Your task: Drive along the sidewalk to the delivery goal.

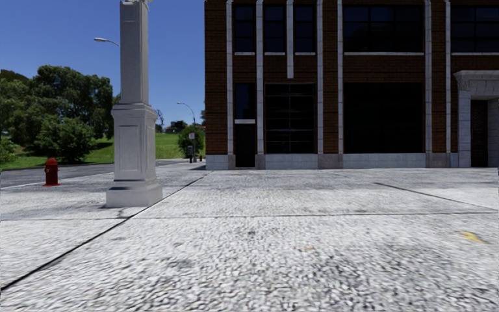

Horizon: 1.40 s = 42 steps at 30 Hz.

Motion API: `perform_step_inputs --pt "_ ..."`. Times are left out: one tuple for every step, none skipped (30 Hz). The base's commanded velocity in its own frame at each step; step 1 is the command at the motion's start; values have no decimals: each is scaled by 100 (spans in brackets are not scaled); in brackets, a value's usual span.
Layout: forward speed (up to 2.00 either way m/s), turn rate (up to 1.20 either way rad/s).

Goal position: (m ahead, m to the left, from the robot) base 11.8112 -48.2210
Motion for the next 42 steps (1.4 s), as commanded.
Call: perform_step_inputs --pt "200 0" --pt "200 0" --pt "200 0" --pt "200 0" --pt "200 0" --pt "200 0" --pt "200 0" --pt "200 0" --pt "200 0" --pt "200 0" --pt "200 0" --pt "200 -2" --pt "200 -51" --pt "200 -90" --pt "200 -90" --pt "200 -102" --pt "200 -105" --pt "200 -106" --pt "200 -106" --pt "200 -106" --pt "200 -106" --pt "200 -106" --pt "200 -106" --pt "200 -106" --pt "200 -106" --pt "200 -106" --pt "200 -106" --pt "200 -106" --pt "200 -106" --pt "200 -106" --pt "200 -106" --pt "200 -106" --pt "200 -106" --pt "200 -105" --pt "200 -104" --pt "200 -104" --pt "200 -104" --pt "200 -103" --pt "200 -103" --pt "200 -103" --pt "200 -103" --pt "200 -103"
